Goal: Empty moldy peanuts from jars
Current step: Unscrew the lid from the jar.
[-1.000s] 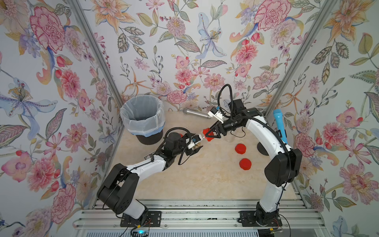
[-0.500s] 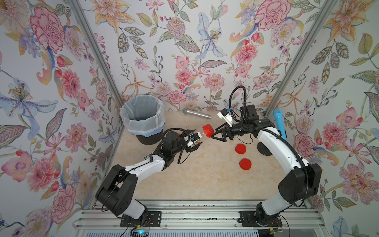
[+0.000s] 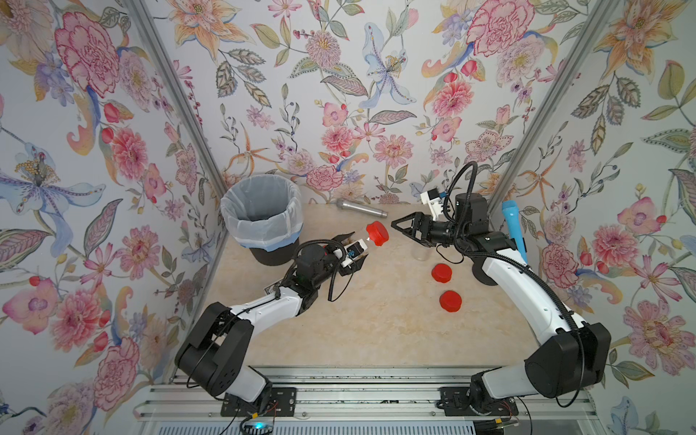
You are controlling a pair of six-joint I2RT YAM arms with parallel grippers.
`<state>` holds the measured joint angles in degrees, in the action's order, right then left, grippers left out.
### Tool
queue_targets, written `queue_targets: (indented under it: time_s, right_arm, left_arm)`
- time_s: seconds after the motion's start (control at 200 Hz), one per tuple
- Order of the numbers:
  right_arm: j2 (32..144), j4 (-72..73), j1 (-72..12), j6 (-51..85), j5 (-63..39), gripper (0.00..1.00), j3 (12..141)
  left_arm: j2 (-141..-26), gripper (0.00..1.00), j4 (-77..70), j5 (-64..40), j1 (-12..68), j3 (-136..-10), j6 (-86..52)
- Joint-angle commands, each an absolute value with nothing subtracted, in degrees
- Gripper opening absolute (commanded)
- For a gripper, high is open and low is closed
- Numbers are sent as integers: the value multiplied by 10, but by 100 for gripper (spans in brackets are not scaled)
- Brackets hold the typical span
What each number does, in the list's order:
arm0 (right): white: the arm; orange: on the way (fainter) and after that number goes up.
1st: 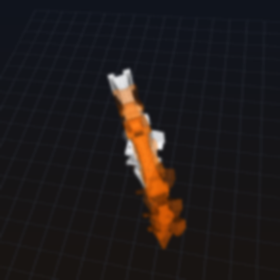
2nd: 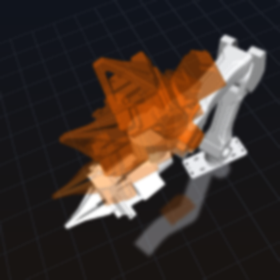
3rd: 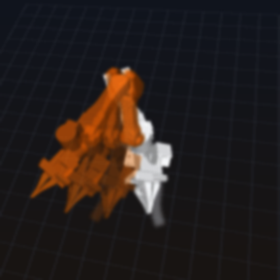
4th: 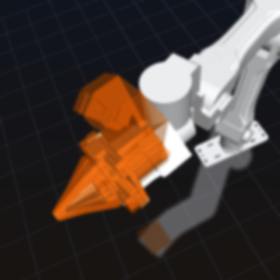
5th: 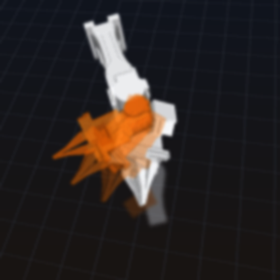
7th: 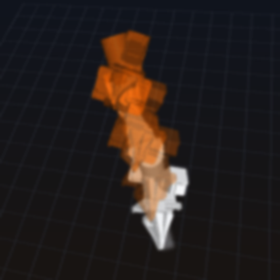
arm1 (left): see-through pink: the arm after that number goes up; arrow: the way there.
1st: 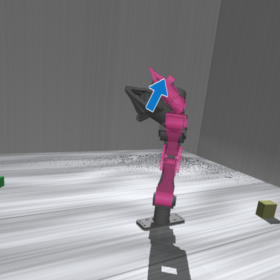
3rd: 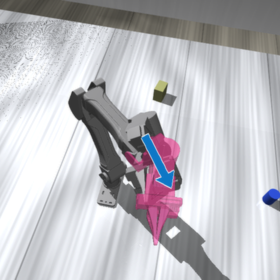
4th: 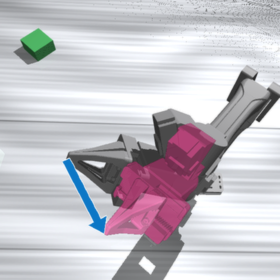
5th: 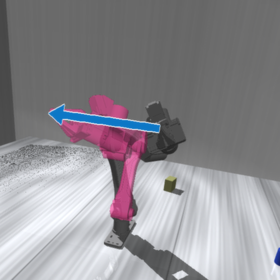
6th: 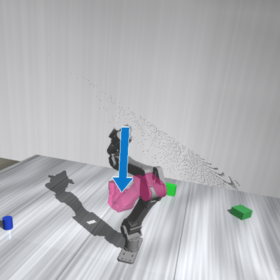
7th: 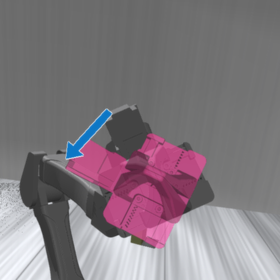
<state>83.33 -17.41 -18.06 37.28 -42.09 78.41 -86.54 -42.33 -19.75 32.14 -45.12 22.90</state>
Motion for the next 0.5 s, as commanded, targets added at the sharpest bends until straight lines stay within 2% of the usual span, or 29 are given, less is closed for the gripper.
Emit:
queue_targets:
  time_s: [0.0, 0.495]
  right_arm:
    - [847, -196, -206, 415, -350, 89, 824]
    - [891, -199, -254, 415, -322, 89, 862]
  left_arm:
    - [-858, 38, -456, -176, 323, -450, 246]
    - [-863, 39, -450, -156, 327, -450, 265]
